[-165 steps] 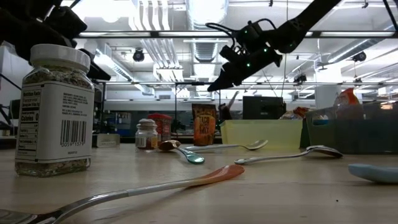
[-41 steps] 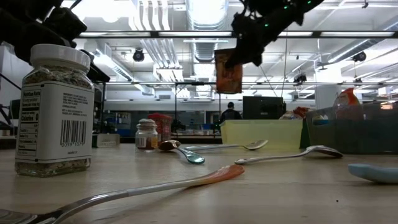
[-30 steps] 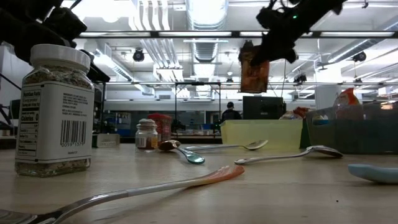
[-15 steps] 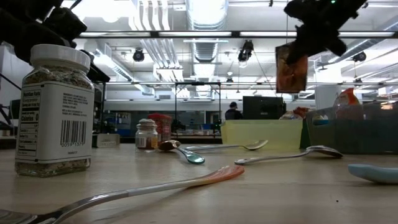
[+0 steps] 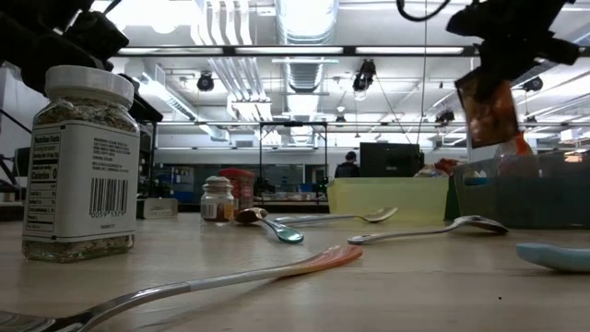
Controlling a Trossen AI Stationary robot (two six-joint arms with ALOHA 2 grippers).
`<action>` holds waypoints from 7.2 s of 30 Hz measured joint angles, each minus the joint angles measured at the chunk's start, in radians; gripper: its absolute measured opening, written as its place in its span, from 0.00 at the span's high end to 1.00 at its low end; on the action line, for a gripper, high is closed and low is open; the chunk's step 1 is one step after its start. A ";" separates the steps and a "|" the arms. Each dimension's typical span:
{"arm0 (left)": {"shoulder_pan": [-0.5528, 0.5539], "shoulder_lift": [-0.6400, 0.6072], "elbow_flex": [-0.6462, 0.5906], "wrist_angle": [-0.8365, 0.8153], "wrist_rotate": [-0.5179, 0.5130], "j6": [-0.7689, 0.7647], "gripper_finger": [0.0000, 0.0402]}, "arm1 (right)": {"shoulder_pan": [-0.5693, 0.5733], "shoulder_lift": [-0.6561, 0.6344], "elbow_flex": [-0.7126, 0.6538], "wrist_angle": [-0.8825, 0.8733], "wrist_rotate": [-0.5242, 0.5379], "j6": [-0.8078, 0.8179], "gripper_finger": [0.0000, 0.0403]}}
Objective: Pick & Place Food Item
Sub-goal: Put the orange seasoning bag into the black bin, then put the red seasoning can into the black bin
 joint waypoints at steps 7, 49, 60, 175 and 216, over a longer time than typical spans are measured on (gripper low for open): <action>0.000 0.000 0.000 0.000 0.000 0.000 0.15 | 0.100 0.094 -0.007 -0.202 -0.034 0.331 0.96; 0.000 0.000 0.000 0.000 0.000 0.000 0.15 | 0.201 0.409 -0.212 -0.168 -0.056 0.788 0.90; 0.000 0.000 0.000 0.000 0.000 0.000 0.15 | 0.205 0.397 -0.222 -0.171 -0.057 0.784 0.69; 0.000 0.000 0.000 -0.001 0.000 0.000 0.15 | -0.445 0.538 0.292 0.994 -0.701 -2.232 0.68; 0.000 0.000 0.000 -0.025 0.000 0.000 0.15 | -0.565 0.764 0.583 0.888 -0.978 -2.437 0.14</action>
